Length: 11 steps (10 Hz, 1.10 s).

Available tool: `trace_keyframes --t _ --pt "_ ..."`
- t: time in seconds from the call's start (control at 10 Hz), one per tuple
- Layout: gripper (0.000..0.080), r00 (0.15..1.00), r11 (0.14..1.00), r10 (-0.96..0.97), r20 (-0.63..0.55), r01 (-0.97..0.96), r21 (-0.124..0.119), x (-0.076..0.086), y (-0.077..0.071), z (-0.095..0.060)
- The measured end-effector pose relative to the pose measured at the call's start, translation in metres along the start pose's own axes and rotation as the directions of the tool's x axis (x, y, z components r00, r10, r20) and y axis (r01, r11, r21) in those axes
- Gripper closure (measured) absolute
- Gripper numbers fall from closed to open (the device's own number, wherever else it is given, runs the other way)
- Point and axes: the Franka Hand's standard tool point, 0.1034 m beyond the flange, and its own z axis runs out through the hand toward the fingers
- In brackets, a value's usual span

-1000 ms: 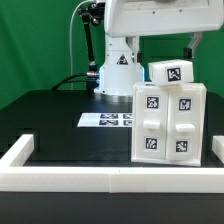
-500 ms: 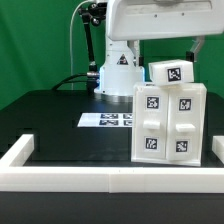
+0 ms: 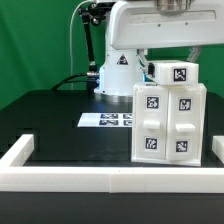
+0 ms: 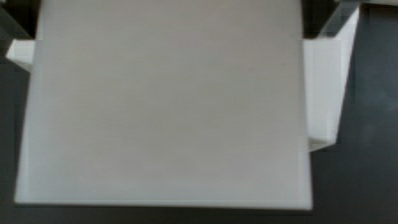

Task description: Assemble cabinet

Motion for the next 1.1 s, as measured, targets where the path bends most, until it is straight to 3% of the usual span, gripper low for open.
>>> trace_keyframes --t 0.5,0.7,0.9,1.1 --pt "0.0239 1.000 1.000 0.029 0.003 -0.029 0.000 0.0010 -0.0013 0.0005" --pt "0.0238 0.973 0.973 0.230 0.003 -0.230 0.000 0.0010 -0.0022 0.0006" --pt "0.0237 0.918 0.918 0.397 0.003 -0.397 -0.001 0.0012 -0.0034 0.0014" --pt "0.0236 0.717 0.718 0.696 -0.015 -0.696 0.012 0.0028 -0.0081 0.0022"
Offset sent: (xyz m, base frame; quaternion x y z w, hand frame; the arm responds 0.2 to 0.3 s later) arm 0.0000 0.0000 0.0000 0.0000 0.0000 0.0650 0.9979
